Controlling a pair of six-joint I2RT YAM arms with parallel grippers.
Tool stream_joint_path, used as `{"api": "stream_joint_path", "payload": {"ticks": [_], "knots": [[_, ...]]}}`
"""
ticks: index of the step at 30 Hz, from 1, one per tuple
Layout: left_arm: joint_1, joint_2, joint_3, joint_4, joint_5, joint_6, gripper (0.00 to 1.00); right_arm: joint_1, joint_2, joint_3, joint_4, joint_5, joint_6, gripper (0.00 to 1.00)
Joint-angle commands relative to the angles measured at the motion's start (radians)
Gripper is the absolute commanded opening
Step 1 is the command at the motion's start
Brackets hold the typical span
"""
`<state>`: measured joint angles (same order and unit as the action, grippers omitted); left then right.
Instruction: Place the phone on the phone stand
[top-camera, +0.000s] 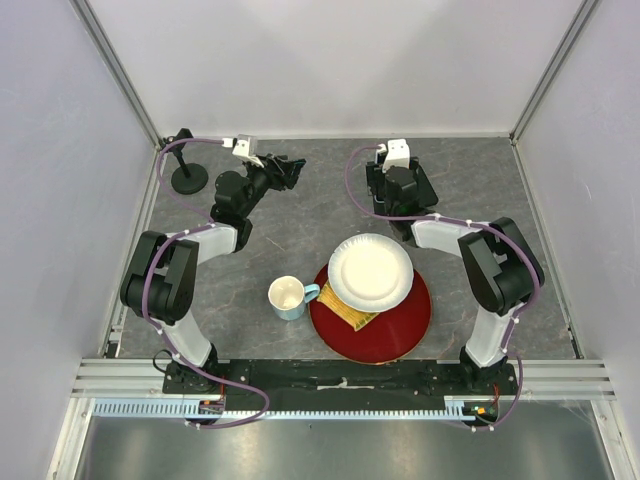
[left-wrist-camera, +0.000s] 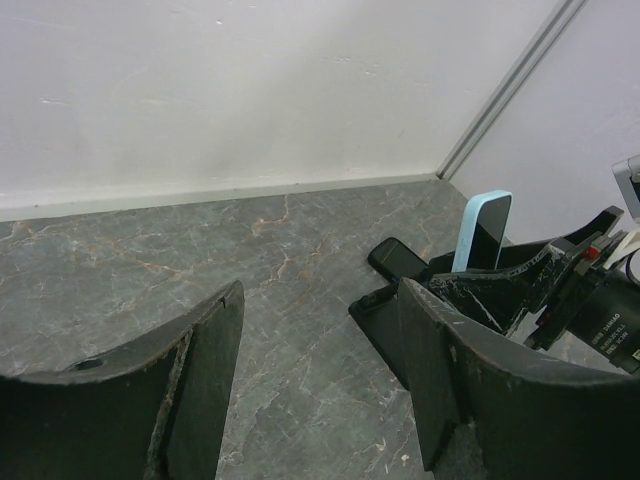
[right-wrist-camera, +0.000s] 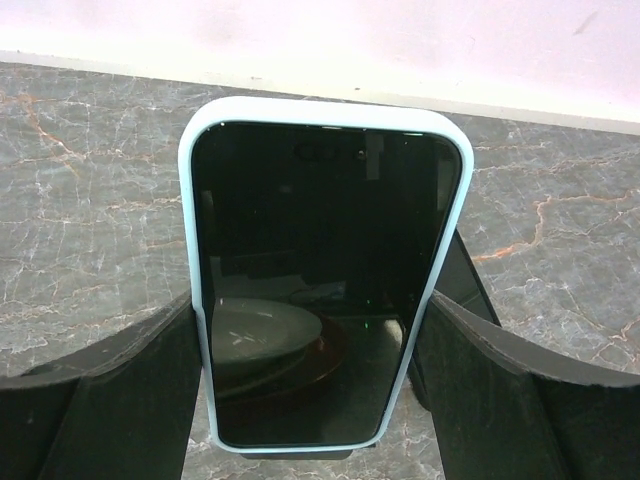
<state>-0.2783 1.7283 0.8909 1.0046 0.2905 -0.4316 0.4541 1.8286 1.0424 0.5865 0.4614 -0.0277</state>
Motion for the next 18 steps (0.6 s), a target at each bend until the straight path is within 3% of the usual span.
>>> {"api": "stream_joint_path", "payload": {"ticks": [1,18], "knots": [[-0.004,-0.001,0.029,0.048,0.009,-0.018,0.69,0.001,-0.002,0.05,0.104,0.009,-0.024,0.0],[-0.004,0.004,0.031,0.055,0.01,-0.025,0.69,-0.006,0.009,0.033,0.099,0.025,0.006,0.0]]}}
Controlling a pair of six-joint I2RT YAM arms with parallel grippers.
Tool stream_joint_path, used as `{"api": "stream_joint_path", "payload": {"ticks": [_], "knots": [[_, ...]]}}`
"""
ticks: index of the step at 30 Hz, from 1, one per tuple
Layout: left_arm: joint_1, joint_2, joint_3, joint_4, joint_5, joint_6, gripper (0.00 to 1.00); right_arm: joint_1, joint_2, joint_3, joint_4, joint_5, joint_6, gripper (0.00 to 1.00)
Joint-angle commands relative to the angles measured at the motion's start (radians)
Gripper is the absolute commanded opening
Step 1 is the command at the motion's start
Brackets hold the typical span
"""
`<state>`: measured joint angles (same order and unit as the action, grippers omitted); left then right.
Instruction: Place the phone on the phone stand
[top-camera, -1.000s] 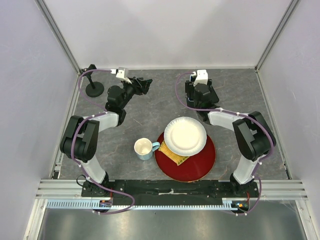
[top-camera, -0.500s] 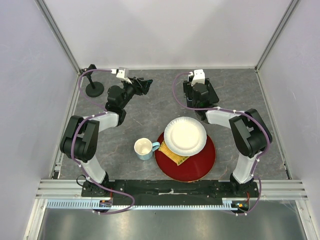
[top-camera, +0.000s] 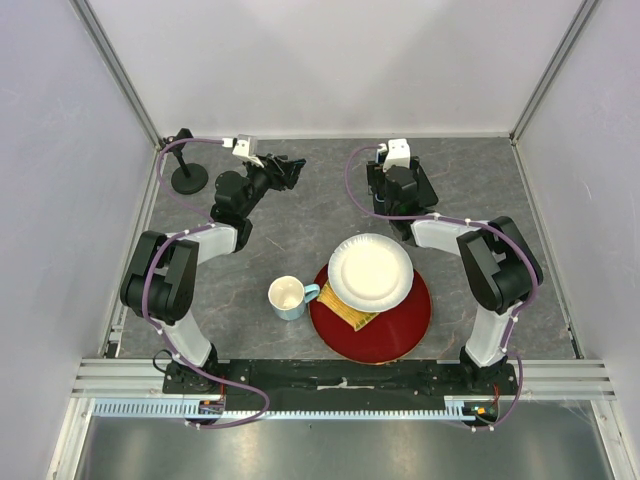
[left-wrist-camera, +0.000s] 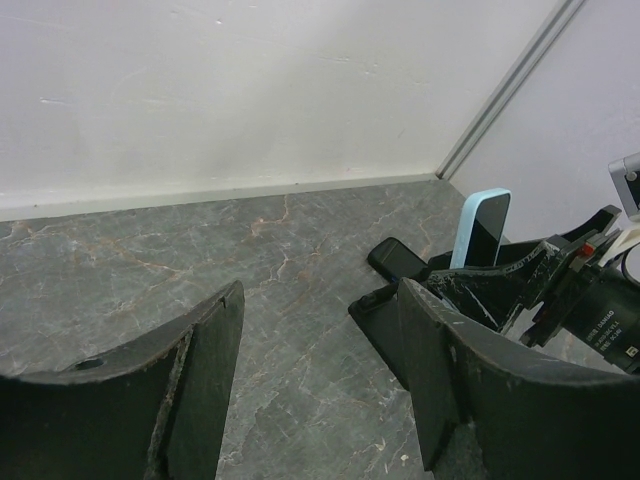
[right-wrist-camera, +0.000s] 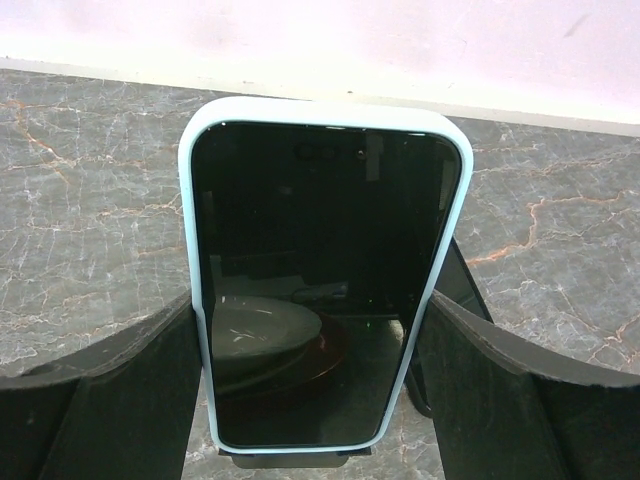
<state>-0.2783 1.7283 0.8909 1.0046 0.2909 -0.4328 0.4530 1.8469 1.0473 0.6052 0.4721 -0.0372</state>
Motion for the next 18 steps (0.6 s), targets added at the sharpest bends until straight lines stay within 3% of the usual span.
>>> {"api": "stream_joint_path", "payload": {"ticks": [1,13,18], "knots": [[-0.004,0.004,0.031,0.055,0.011,-0.026,0.69,-0.004,-0.011,0.017,0.082,0.017,0.016,0.0],[-0.004,0.007,0.029,0.069,0.014,-0.037,0.69,-0.004,-0.003,-0.041,0.16,0.03,0.003,0.12],[-0.004,0.004,0.028,0.069,0.014,-0.034,0.69,-0.004,-0.025,-0.061,0.169,0.033,0.013,0.28]]}}
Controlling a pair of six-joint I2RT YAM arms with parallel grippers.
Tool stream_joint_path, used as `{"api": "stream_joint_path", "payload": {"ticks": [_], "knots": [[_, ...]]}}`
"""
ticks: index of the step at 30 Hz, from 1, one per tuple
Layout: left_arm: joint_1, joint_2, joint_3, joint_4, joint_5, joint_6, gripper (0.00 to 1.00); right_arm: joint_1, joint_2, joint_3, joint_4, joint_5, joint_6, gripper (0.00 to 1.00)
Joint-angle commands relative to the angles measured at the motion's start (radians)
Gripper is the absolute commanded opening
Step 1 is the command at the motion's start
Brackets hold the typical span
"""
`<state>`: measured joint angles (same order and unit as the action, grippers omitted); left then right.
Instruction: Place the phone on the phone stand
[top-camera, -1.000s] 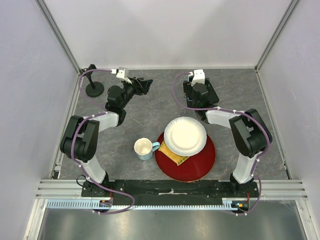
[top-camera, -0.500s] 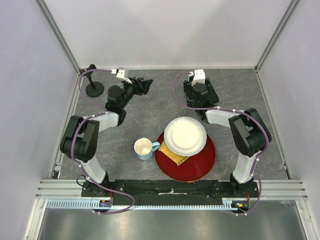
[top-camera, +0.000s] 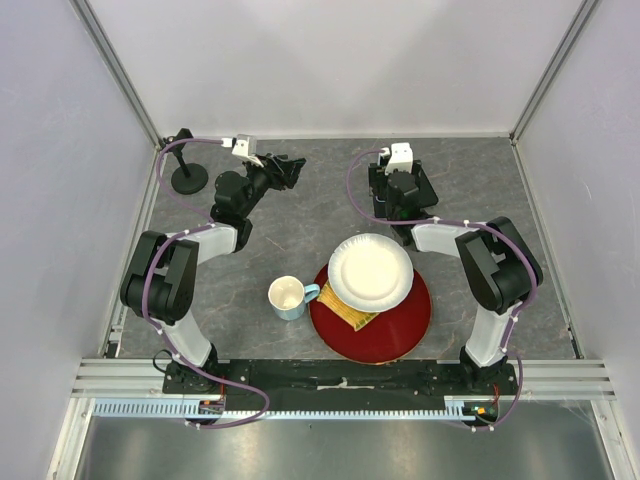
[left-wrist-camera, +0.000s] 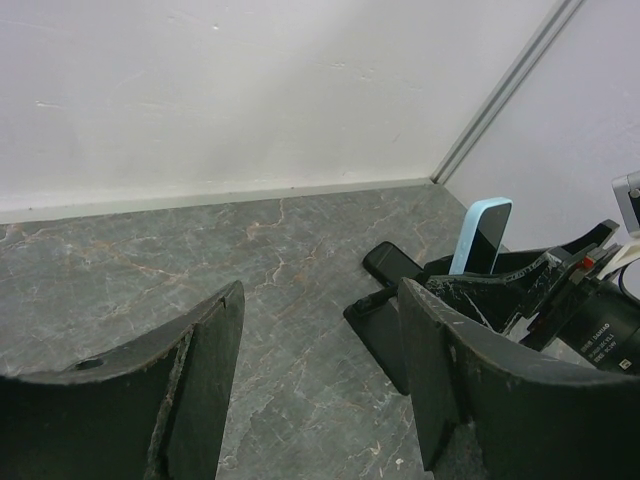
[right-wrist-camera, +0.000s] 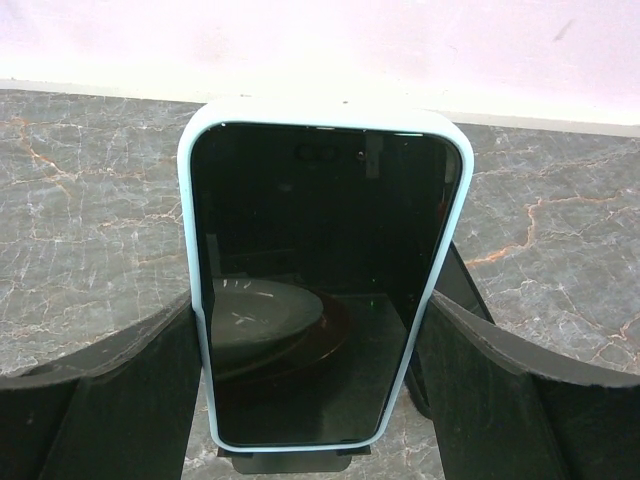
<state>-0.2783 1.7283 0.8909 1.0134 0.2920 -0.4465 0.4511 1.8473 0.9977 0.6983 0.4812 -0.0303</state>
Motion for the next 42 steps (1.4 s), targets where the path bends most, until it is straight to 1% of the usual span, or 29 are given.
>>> {"api": "stream_joint_path", "payload": {"ticks": [1,4,5,7,10,11,13,14,17,19,20,23,29,30,31,35,37,39,40,42], "knots": [[-0.004,0.002,0.028,0.06,0.013,-0.018,0.69,0.0,-0.023,-0.007,0.07,0.022,0.006,0.3],[-0.004,0.002,0.026,0.057,0.009,-0.018,0.69,0.001,-0.019,-0.001,0.052,0.019,0.009,0.4],[-0.004,0.005,0.028,0.057,0.009,-0.018,0.69,0.0,-0.019,0.001,0.049,0.014,0.007,0.45],[-0.004,0.004,0.028,0.056,0.009,-0.018,0.69,0.0,-0.022,0.001,0.04,0.008,0.007,0.47],[-0.004,0.004,0.026,0.054,0.009,-0.015,0.69,0.001,-0.026,-0.001,0.033,0.007,0.006,0.53],[-0.004,0.004,0.028,0.054,0.007,-0.014,0.69,0.003,-0.026,-0.001,0.033,0.008,0.004,0.6],[-0.004,0.004,0.028,0.053,0.007,-0.012,0.69,0.004,-0.026,0.001,0.03,0.008,0.003,0.69],[-0.004,0.002,0.028,0.053,0.006,-0.012,0.69,0.004,-0.025,0.002,0.029,0.005,0.003,0.75],[-0.004,0.004,0.029,0.053,0.007,-0.014,0.69,0.006,-0.028,0.005,0.021,0.004,0.0,0.84],[-0.004,0.005,0.029,0.053,0.007,-0.015,0.69,0.006,-0.03,0.009,0.012,0.01,0.001,0.89],[-0.004,0.007,0.029,0.053,0.007,-0.015,0.69,0.006,-0.031,0.007,0.012,0.013,0.0,0.93],[-0.004,0.004,0.029,0.053,0.007,-0.014,0.69,0.008,-0.036,0.01,0.006,0.02,-0.002,0.98],[-0.004,0.002,0.029,0.051,0.007,-0.014,0.69,0.009,-0.048,0.013,-0.005,0.014,0.0,0.98],[-0.004,0.004,0.029,0.051,0.007,-0.015,0.69,0.008,-0.048,0.015,-0.005,0.013,0.001,0.96],[-0.004,0.007,0.029,0.051,0.009,-0.014,0.69,0.009,-0.046,0.013,-0.003,0.011,0.003,0.92],[-0.004,0.002,0.029,0.05,0.009,-0.015,0.69,0.006,-0.046,0.009,0.006,0.004,-0.005,0.93],[-0.004,0.002,0.029,0.05,0.009,-0.014,0.69,0.003,-0.045,0.012,-0.003,0.002,-0.005,0.91],[-0.002,0.002,0.029,0.048,0.007,-0.014,0.69,0.004,-0.043,0.013,-0.005,-0.009,-0.008,0.84],[-0.002,0.004,0.029,0.048,0.01,-0.014,0.69,0.003,-0.043,0.013,-0.005,-0.013,-0.011,0.77],[-0.004,0.001,0.029,0.048,0.009,-0.014,0.69,0.003,-0.048,0.009,0.0,-0.026,-0.013,0.7]]}}
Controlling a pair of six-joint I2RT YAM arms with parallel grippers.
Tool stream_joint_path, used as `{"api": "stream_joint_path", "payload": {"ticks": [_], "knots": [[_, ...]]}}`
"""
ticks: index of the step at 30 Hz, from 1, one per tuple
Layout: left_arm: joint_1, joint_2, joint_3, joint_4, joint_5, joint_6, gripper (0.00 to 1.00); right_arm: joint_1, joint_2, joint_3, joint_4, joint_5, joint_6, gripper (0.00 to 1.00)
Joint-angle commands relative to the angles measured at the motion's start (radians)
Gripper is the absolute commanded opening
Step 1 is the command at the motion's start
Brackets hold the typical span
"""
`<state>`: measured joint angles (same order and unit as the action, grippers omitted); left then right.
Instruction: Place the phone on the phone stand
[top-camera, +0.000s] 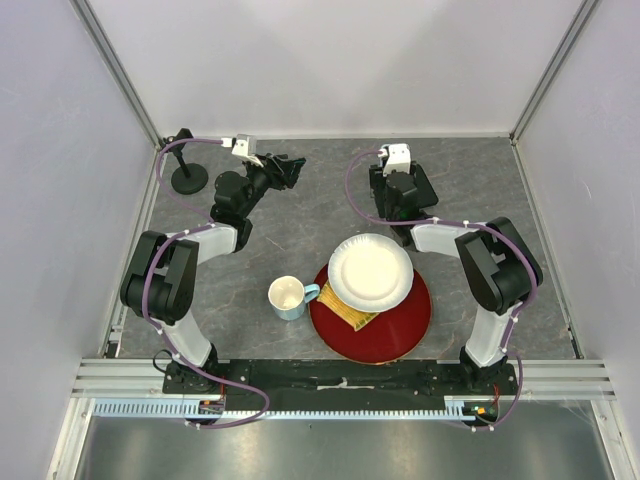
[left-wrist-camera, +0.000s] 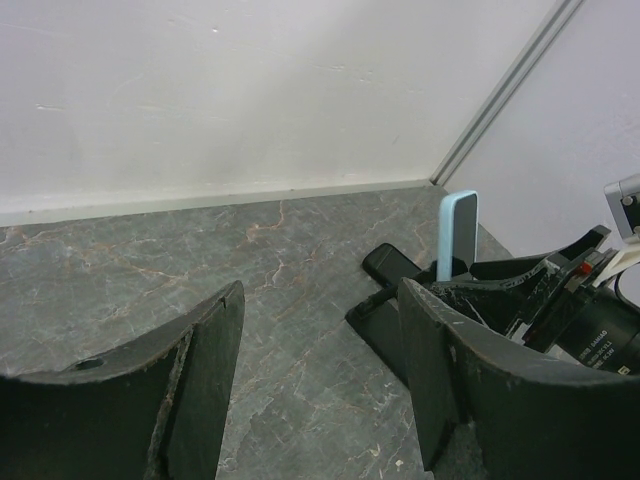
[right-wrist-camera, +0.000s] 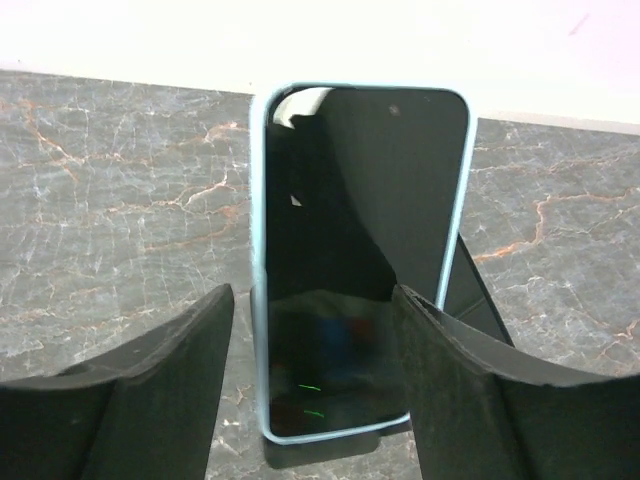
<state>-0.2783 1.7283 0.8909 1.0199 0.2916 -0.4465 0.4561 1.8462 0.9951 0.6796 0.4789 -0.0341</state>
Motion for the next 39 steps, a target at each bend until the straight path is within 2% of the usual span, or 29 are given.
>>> {"api": "stream_joint_path", "payload": {"ticks": [1,4,7,12,19,23,29,33,34,39], "knots": [[-0.002,0.001,0.029,0.04,0.009,-0.014,0.69,-0.002,-0.048,0.01,0.02,-0.023,-0.006,0.65],[-0.002,-0.001,0.029,0.039,0.009,-0.012,0.69,-0.002,-0.057,-0.001,0.024,-0.014,0.002,0.66],[-0.002,-0.003,0.031,0.034,0.011,-0.012,0.69,-0.002,-0.076,-0.013,0.037,-0.02,0.003,0.83],[-0.004,0.002,0.034,0.032,0.014,-0.015,0.69,-0.002,-0.103,-0.026,0.044,-0.043,0.014,0.98],[-0.004,0.004,0.045,0.008,0.014,-0.015,0.69,-0.005,-0.215,-0.067,0.041,-0.085,0.063,0.98],[-0.004,0.007,0.051,0.002,0.017,-0.018,0.69,-0.055,-0.232,-0.075,0.02,-0.153,0.117,0.98],[-0.002,0.011,0.054,0.002,0.024,-0.021,0.69,-0.2,-0.167,0.017,-0.128,-0.431,0.235,0.98],[-0.002,0.01,0.052,0.003,0.026,-0.018,0.69,-0.257,-0.133,0.037,-0.141,-0.61,0.215,0.98],[-0.002,0.007,0.052,0.003,0.026,-0.017,0.69,-0.267,-0.125,0.042,-0.143,-0.702,0.209,0.98],[-0.001,0.01,0.051,0.008,0.029,-0.018,0.69,-0.301,-0.067,0.066,-0.135,-0.858,0.192,0.98]]}}
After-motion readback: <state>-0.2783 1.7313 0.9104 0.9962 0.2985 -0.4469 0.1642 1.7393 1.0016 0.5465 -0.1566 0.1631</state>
